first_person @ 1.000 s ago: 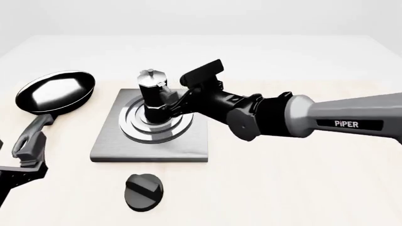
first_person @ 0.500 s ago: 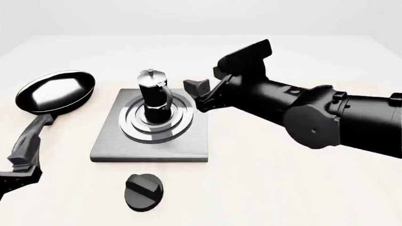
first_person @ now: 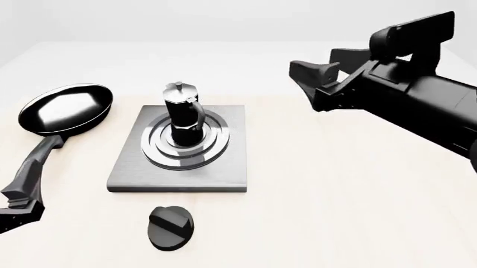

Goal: Turn on the stove and put the moka pot on it.

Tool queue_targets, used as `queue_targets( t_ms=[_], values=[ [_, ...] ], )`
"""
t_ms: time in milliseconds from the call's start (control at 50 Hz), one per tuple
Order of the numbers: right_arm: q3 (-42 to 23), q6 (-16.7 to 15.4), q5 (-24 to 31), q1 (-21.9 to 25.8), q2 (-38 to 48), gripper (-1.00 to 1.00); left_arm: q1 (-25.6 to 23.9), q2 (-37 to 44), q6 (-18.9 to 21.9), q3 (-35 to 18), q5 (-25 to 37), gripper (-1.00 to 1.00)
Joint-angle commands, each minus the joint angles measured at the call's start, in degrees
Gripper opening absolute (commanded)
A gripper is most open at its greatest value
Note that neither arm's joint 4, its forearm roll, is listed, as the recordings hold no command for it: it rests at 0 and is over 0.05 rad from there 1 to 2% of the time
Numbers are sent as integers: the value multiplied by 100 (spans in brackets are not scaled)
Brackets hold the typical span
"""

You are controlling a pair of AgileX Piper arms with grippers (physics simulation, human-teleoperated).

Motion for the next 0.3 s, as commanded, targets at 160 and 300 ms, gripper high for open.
queue_targets(
  t_ms=[160, 300],
  values=[
    [845, 164, 737, -772, -1591, 100, -1, -67, 24, 0, 62, 100],
    [1254, 247, 912, -1157, -1973, 100, -9, -129, 20, -2, 108, 100]
  ],
)
